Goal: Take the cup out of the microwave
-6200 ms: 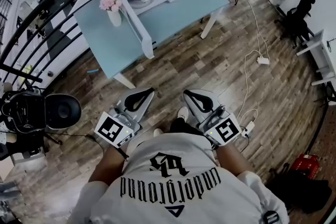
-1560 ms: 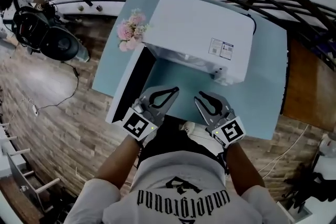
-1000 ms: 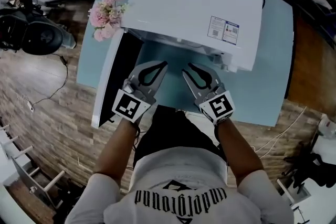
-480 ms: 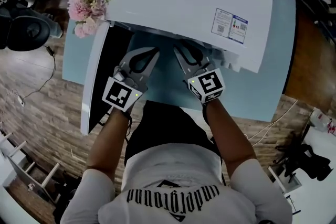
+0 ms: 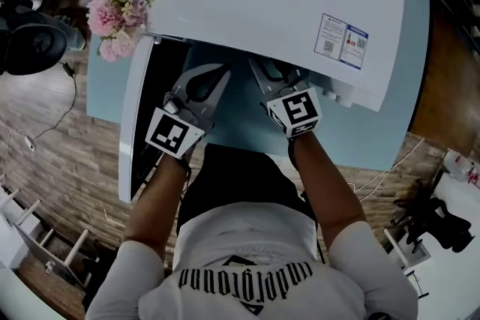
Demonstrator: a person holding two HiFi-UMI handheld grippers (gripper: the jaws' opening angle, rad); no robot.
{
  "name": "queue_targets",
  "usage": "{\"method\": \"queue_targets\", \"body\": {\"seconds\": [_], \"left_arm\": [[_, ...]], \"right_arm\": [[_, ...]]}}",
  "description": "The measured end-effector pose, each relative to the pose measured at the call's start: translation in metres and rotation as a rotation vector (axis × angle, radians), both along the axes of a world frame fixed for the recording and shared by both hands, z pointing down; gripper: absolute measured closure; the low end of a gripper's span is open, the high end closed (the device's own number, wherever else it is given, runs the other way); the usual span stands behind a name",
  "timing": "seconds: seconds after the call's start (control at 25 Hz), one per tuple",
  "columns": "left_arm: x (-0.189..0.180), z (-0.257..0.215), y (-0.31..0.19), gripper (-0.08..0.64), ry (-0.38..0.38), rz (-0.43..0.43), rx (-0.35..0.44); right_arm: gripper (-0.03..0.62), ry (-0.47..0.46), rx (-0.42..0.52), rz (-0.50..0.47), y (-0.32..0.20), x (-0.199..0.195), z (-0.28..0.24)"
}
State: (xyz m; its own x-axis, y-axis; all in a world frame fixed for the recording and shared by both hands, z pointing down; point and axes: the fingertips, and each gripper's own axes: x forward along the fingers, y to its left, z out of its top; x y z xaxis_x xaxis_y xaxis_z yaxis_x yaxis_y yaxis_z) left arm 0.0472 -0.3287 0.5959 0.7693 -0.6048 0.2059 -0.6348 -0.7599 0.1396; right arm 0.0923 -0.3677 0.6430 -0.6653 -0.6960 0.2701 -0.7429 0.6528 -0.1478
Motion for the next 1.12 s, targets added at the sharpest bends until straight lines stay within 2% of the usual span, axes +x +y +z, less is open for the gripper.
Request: {"method": "queue_targets", "body": {"seconds": [0.48,0.8,1.12], "left_arm": [[0.013,0.007,0.003,0.509,0.061,0.025,-0.066],[0.010,0.010,0.001,0.509,0.064,0.027,-0.080],[0.007,0.004,0.006,0.509,0.070,0.021,-0.075]], "right_arm": [[0.513,-0.007,0.002,-0.007,-0.018,-0.021,0.006],[0.540,-0.056,-0.003,-0.030,-0.023,-0.026,0.005],[0.543,-0.122,0.006,-0.104,-0.010,-0.031,-0.015]]}}
